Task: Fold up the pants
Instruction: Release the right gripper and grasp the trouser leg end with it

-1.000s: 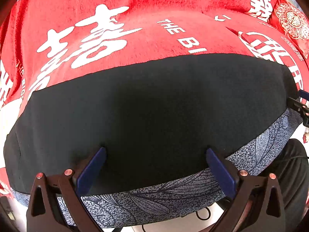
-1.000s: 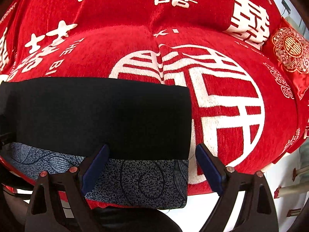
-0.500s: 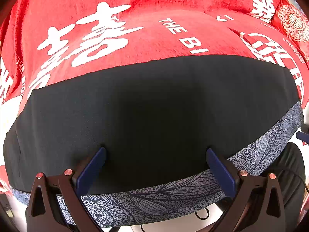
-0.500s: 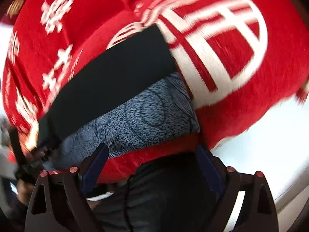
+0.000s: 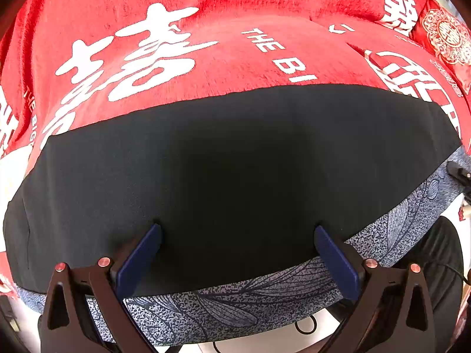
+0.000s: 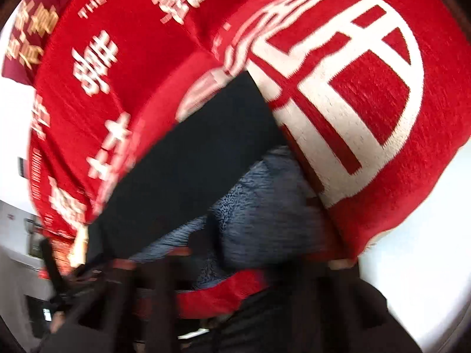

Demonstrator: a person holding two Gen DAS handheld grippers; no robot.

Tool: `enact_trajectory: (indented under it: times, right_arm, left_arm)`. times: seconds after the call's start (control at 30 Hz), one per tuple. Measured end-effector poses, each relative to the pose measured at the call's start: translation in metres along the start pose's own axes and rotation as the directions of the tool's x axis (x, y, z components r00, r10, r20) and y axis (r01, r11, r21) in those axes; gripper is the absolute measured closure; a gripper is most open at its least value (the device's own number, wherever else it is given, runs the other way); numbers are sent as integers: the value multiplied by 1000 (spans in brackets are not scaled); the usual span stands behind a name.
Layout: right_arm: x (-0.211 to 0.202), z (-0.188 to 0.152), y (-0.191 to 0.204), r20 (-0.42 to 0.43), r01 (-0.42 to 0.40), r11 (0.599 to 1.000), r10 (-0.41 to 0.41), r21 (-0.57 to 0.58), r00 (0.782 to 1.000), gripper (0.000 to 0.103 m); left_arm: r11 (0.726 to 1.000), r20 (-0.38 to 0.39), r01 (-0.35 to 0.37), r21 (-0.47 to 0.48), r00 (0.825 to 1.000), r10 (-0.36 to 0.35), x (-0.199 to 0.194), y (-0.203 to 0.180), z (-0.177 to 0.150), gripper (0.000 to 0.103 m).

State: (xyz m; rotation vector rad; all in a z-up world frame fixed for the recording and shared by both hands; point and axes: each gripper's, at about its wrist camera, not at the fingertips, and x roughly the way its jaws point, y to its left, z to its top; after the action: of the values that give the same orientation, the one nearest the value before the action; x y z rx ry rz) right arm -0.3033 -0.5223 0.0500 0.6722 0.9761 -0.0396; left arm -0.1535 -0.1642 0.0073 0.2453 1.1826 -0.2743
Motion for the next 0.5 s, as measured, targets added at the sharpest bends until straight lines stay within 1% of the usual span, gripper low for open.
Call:
enact_trajectory:
  times: [0.03,0.1,0.13,0.23,0.27,0.33,0.4,0.43,0.47,0.5]
  right_arm:
    - [-5,0,7,16,13,999,-13,-41,1000,88]
    - [-15,-4,32,55,70,986,-63,-149,996,89]
    - [-19,-6,43,76,82,978,-69,-190,995,89]
    - [-35,-10,85,146,127,937,-82,-327,986,90]
    - [-36,-12,104,167,142,913,-83,-382,982,90]
    - [-38,-17,130,184,158,875,-81,-457,980,90]
    - [-34,-28,160,198,181,817,-84,-548,977,91]
    - [-25,-32,176,202,190,796,-88,-575,976,91]
    - [-15,-39,194,206,206,765,-97,-611,974,91]
    - [-10,-44,203,206,214,744,-105,-633,973,91]
  left_arm:
    - [1000,-4,1,0,1000,-1,0,0,0,0]
    - [1000,-7,1,1,1000,-1,-1,1,1,0]
    - [1000,-9,-1,-2,1000,1,-2,2,1,0]
    - [1000,-11,-3,-24,1000,3,-5,13,0,0]
    - [999,-10,-6,-42,1000,5,-7,20,-1,0]
    - [997,-7,-3,-83,1000,3,-10,36,-3,0]
    - [992,-4,7,-127,1000,-7,-13,54,-6,0]
    - [989,-2,2,-147,1000,-2,-15,63,-8,0]
    - [987,-1,-4,-162,1000,4,-16,71,-10,0]
    - [985,2,-1,-170,1000,1,-18,77,-12,0]
